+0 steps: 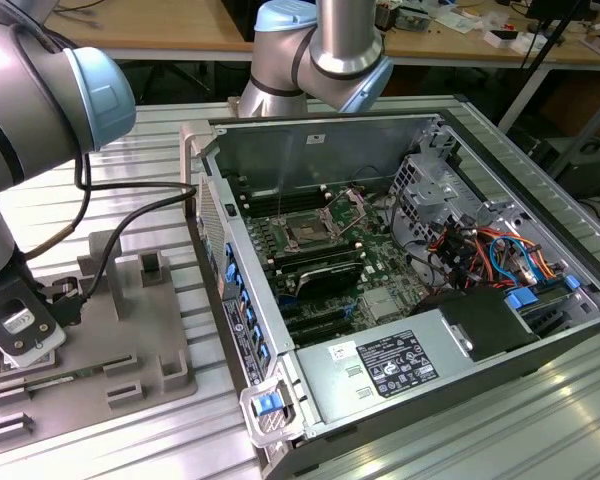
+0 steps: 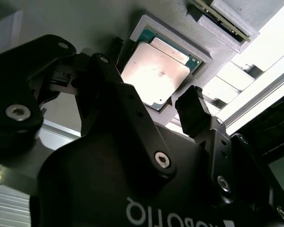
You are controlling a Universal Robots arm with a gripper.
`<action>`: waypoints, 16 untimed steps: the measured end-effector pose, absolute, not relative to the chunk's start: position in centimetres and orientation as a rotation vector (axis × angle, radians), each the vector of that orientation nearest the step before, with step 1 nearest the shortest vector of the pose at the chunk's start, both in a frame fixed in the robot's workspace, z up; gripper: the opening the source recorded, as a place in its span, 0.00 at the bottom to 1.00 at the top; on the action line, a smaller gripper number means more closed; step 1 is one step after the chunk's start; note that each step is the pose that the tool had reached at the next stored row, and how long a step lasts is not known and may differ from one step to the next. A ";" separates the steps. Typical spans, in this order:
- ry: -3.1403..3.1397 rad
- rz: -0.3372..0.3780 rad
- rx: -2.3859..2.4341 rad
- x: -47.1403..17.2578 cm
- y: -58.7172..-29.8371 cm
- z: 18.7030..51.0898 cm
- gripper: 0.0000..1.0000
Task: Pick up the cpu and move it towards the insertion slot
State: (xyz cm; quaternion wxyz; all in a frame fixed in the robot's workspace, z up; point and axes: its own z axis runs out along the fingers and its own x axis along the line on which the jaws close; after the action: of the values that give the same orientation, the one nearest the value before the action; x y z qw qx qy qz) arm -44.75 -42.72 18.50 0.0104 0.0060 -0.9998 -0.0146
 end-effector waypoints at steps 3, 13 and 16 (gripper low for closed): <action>-3.121 -0.043 0.019 -44.7 -42.8 18.5 0.74; -3.121 -0.042 0.019 -44.7 -42.8 18.5 0.66; -3.121 -0.042 0.019 -44.7 -42.8 18.5 0.59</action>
State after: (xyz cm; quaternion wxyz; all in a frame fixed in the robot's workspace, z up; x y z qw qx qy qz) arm -44.74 -42.78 18.49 0.0103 0.0061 -0.9998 -0.0134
